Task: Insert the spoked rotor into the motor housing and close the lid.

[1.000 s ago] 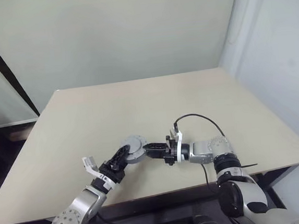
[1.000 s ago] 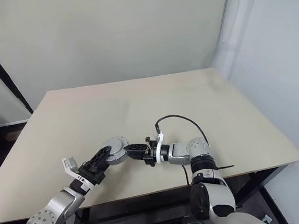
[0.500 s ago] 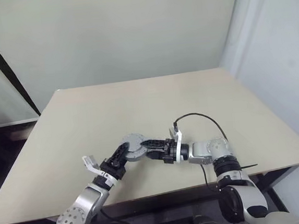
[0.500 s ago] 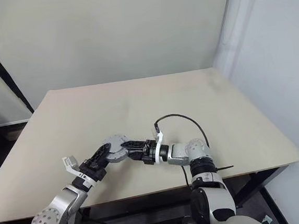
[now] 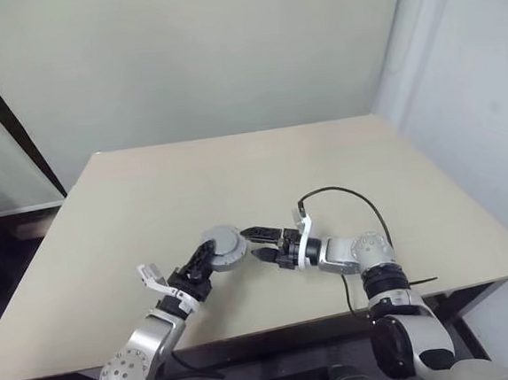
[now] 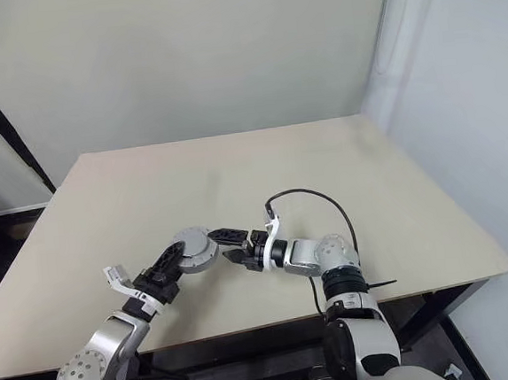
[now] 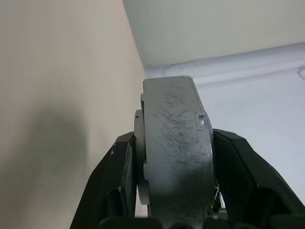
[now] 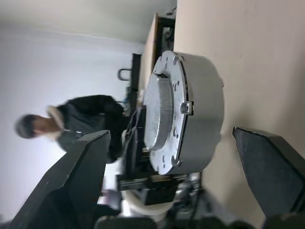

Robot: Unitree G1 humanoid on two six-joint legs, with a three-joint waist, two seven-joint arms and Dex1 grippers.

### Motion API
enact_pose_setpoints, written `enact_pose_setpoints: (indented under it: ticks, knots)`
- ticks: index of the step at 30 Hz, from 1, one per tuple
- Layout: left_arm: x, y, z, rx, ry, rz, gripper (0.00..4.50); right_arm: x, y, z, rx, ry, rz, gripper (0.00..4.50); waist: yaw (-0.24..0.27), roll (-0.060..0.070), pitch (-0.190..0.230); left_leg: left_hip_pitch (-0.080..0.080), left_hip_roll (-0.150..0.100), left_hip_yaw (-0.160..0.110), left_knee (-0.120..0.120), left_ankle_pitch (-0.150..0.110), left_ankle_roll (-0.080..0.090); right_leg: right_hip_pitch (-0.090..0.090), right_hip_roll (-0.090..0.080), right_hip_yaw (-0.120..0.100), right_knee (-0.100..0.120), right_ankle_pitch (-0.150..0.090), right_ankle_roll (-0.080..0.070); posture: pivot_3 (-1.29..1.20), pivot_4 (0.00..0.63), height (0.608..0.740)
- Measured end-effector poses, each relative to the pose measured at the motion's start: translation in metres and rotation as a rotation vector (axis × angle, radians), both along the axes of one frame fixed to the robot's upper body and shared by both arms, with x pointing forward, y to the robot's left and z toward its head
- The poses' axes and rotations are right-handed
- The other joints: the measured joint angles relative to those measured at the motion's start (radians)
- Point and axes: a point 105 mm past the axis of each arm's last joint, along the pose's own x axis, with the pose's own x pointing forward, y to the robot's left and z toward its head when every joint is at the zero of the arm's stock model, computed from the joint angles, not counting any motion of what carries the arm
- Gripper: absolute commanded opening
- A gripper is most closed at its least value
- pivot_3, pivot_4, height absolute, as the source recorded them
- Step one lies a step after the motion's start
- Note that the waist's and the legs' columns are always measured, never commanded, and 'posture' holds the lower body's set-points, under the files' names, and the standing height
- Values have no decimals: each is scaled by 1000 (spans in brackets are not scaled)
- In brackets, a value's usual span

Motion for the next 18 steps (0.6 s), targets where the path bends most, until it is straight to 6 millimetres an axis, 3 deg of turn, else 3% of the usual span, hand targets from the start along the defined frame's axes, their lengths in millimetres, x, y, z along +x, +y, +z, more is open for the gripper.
enact_pose_setpoints:
  ticks: [7, 13, 18]
  knots:
    - [13, 26, 0, 237, 25, 109, 1970, 7, -1, -6, -234, -492, -73, 4500, 2, 0, 0, -1, 0, 0, 0, 0, -1, 0, 0, 0, -1, 0, 0, 0, 0, 740]
    - [22, 50, -3, 645, 50, 174, 1969, -2, -4, 8, -373, -978, 49, 4500, 6, -1, 0, -3, -1, 0, 0, -1, -1, -2, 0, 1, -1, 0, 0, 0, 0, 740]
    - [25, 46, -10, 812, 52, 150, 1969, -18, 4, 4, -417, -1184, 171, 4500, 12, -1, 0, -4, -1, 0, 0, 0, -1, -4, 0, 1, 0, 0, 0, 0, 0, 740]
